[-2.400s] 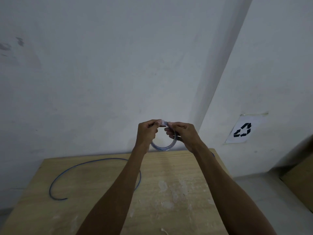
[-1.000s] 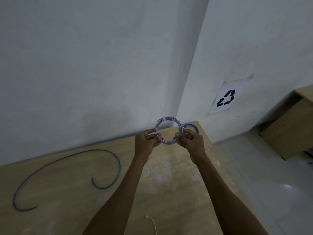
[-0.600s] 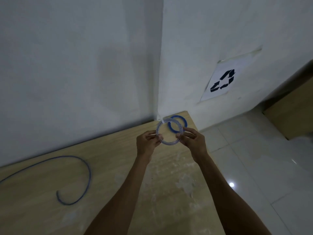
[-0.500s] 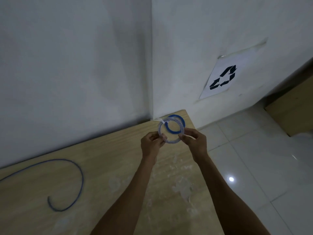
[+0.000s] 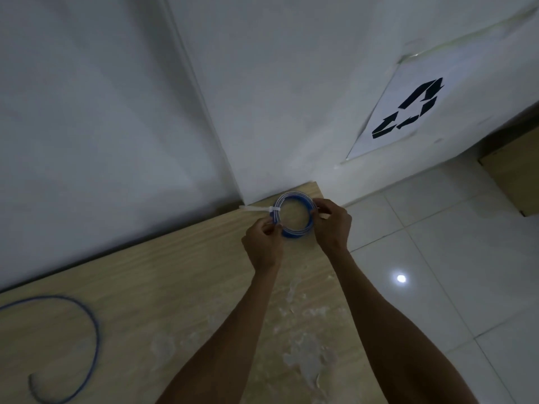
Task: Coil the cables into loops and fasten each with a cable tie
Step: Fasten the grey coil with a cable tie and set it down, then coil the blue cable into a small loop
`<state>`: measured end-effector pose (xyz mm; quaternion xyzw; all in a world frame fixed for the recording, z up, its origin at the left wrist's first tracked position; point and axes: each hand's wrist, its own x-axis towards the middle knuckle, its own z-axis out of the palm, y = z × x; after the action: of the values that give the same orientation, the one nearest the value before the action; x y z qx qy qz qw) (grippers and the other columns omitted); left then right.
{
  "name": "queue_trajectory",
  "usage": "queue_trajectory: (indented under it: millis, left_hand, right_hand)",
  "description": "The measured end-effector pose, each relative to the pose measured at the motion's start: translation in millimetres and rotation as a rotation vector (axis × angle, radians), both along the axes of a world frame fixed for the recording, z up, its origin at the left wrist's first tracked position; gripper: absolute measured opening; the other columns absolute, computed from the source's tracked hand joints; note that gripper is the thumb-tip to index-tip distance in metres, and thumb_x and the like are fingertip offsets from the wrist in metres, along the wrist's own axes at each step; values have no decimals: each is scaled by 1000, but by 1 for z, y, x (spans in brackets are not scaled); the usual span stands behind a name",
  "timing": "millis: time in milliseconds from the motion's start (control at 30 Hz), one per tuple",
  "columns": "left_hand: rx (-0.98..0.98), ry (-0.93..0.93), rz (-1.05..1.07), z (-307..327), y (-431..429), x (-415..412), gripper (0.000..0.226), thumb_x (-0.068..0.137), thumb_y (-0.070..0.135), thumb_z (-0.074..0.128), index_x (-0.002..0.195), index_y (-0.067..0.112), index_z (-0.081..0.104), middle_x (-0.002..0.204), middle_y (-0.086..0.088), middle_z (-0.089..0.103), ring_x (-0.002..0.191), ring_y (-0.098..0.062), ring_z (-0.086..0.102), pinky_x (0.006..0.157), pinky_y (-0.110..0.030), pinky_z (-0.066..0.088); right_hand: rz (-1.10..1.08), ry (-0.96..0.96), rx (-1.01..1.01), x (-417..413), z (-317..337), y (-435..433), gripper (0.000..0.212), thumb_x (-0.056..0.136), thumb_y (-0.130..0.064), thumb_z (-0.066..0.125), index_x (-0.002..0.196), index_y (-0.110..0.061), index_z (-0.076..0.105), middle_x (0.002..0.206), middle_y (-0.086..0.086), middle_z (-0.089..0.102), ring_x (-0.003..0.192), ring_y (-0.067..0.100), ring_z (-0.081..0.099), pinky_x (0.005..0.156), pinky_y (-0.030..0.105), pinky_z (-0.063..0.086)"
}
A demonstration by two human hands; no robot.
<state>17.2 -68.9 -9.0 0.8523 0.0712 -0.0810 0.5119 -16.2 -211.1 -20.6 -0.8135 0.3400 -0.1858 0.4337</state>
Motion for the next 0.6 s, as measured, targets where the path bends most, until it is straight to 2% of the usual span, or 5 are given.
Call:
queue_trajectory:
  millis: [100, 233, 400, 533, 600]
  left_hand:
    - [80, -3, 42, -11, -5, -6, 16, 84, 20, 82, 98, 12, 80, 87, -3, 79, 77, -15, 73, 66, -21, 51]
    - [128, -20, 108, -21, -10, -9, 20, 83, 26, 82, 99, 15, 78, 90, 0, 78, 80, -13, 71, 69, -31, 58]
    - [84, -51, 96, -25, -10, -10, 24, 84, 26, 81, 105, 15, 78, 93, 1, 79, 82, -9, 72, 73, -29, 58]
    - [160, -130, -42, -31, 4, -15, 29, 92, 29, 74, 116, 12, 75, 103, -2, 78, 92, -16, 73, 75, -27, 54]
    - [261, -204, -145, -38, 19, -22, 31, 96, 28, 68, 121, 11, 72, 112, -6, 75, 100, -22, 71, 77, -32, 55]
  right_hand:
    - [19, 18, -120, 2, -16, 3, 27, 85, 2, 71, 109, -8, 78, 99, 9, 79, 82, 23, 75, 76, 30, 61]
    - [89, 86, -181, 1, -29, 7, 36, 88, -8, 67, 122, -17, 72, 106, 5, 77, 96, 28, 68, 82, 38, 58]
    - [192, 73, -185, -5, -35, 14, 51, 93, -11, 59, 143, -16, 55, 129, 10, 67, 118, 28, 57, 92, 30, 46]
    - [282, 62, -134, -18, -46, 30, 60, 107, -27, 49, 160, -12, 27, 165, 12, 28, 154, 24, 23, 117, 27, 24]
    - [274, 100, -135, -27, -48, 43, 67, 107, -36, 44, 162, -14, 14, 170, 12, 12, 157, 19, 7, 122, 30, 16]
